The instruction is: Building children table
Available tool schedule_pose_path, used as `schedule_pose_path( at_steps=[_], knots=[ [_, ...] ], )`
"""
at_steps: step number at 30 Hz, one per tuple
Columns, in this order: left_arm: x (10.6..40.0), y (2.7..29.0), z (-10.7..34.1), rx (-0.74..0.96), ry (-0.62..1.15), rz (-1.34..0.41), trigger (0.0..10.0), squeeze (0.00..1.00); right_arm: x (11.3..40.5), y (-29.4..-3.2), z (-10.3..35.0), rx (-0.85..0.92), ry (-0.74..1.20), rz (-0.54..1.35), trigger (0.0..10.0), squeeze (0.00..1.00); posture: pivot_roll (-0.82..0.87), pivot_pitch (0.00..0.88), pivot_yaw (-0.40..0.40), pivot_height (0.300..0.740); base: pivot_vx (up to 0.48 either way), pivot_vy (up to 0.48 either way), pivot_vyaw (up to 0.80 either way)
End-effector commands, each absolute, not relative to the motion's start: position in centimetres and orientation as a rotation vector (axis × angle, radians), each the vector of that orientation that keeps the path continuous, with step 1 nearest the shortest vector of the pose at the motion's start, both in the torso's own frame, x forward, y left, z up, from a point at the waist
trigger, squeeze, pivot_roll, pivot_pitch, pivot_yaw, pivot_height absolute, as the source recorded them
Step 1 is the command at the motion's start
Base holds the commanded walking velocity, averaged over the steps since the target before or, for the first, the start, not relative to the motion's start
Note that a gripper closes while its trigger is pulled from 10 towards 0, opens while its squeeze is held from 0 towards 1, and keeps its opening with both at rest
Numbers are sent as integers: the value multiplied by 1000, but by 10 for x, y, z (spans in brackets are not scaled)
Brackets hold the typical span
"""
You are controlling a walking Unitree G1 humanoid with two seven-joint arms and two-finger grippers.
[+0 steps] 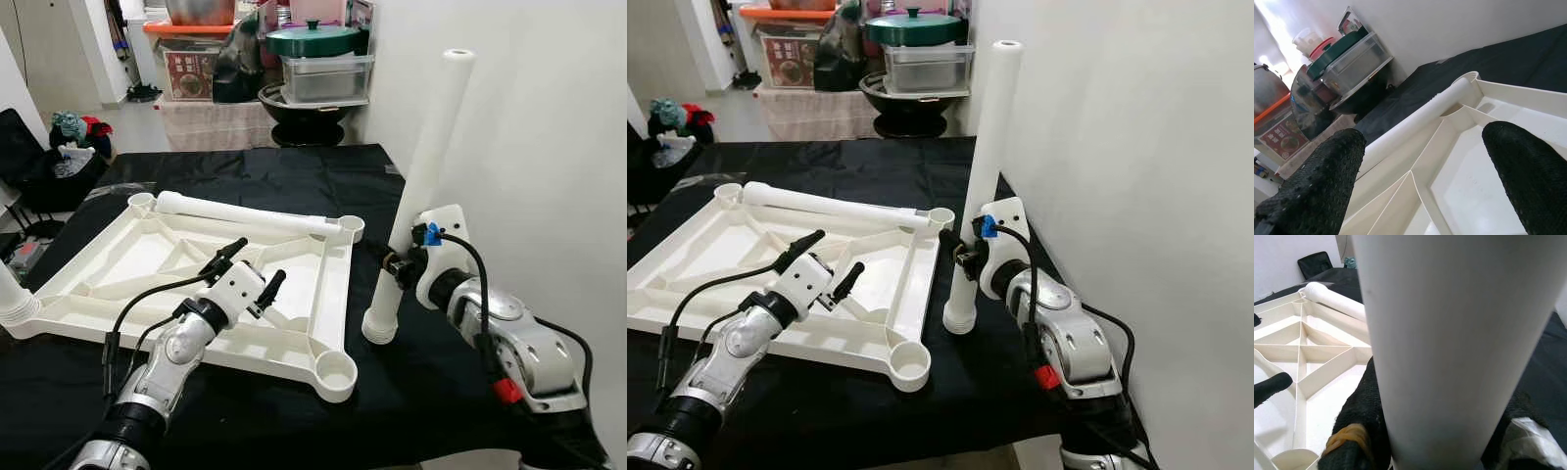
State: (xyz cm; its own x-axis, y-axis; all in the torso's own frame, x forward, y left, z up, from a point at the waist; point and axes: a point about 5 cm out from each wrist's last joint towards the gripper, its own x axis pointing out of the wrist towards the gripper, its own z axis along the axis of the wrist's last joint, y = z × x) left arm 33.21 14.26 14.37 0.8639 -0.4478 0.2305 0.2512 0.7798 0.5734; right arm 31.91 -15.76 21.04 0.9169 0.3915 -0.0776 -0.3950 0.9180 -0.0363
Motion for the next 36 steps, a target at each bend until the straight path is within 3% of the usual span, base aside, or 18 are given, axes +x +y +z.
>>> schedule_pose_path(
  at_steps=[1,6,19,27,36],
  knots=[
    [331,144,138,554,-345,-383,10000,0,320,-152,204,-50,100,425,10000,0,18,0,-29,740,0,0,0],
    [334,144,142,544,-347,-408,10000,0,322,-153,210,-44,71,417,10000,0,16,0,-25,740,0,0,0],
    [342,132,153,545,-356,-548,10000,0,337,-170,279,-126,-99,405,10000,0,7,0,-20,740,0,0,0],
    [340,119,152,493,-328,-697,10000,0,334,-150,285,-65,-118,487,10000,0,6,0,-20,740,0,0,0],
    [347,100,155,479,-288,-831,10000,0,326,-105,296,-8,-156,638,10000,0,-7,0,-5,740,0,0,0]
  ],
)
